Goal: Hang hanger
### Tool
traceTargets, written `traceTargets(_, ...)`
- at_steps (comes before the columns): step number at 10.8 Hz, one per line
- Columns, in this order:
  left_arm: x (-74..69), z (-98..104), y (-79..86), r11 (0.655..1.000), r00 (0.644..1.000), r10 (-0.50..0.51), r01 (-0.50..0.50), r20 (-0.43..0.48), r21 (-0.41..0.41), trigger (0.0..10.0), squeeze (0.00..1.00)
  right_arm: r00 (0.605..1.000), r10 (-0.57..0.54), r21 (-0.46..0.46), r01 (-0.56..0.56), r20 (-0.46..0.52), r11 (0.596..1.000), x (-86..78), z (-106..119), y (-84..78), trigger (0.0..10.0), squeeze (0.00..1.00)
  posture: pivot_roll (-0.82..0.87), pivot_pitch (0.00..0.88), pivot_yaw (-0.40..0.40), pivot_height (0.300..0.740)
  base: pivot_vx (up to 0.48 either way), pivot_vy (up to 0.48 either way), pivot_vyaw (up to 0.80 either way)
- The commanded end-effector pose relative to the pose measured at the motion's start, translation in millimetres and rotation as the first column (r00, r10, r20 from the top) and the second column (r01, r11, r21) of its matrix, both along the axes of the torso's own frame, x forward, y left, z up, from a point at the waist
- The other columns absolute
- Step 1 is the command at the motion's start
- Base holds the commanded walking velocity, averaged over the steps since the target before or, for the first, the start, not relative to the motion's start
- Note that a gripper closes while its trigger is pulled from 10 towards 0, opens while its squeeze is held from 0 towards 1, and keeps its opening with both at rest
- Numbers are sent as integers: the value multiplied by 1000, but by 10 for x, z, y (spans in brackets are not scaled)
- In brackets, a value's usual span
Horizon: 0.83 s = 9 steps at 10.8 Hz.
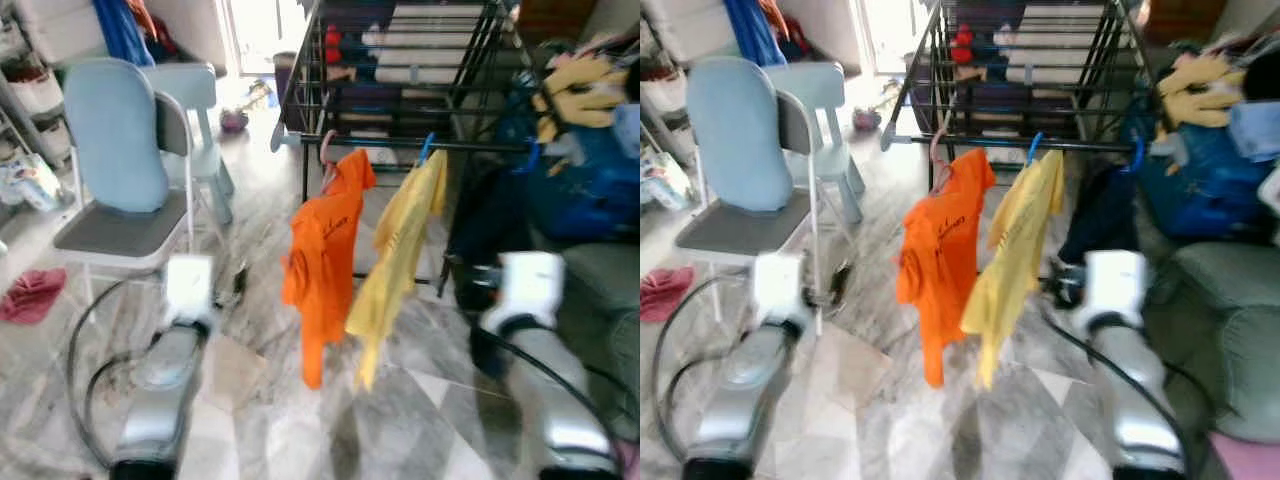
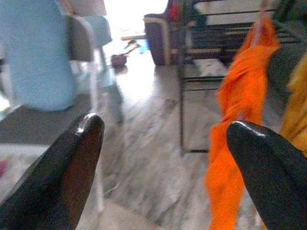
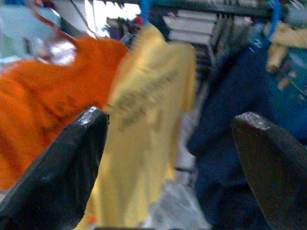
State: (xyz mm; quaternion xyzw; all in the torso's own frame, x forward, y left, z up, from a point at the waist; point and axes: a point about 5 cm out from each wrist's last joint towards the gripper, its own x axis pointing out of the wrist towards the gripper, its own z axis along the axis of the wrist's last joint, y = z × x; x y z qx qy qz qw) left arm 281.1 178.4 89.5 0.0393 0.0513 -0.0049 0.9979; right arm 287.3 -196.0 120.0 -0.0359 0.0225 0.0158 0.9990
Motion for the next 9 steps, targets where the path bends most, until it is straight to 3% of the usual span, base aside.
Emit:
traceTargets(1,-4,76,46,999,999,31,-31,27,7,10000,0,1000,19,2,-19,0,1000,31,-3,23,10000,0,-130,0,20,740,0,0,0)
traceTargets(3,-97,117,211,987,990,132,-136,54,83,10000,0,998,63,27,-63,-7,998,85,-36,119,10000,0,-82,0,11,740,0,0,0)
traceTargets(5,-152,109,263,983,986,159,-163,52,86,10000,0,997,80,33,-79,-6,996,133,-43,183,10000,0,-74,0,14,740,0,0,0)
traceTargets(9,-68,106,130,992,994,92,-96,51,77,10000,0,997,72,31,-72,-19,997,102,-122,165,10000,0,-112,0,39,740,0,0,0)
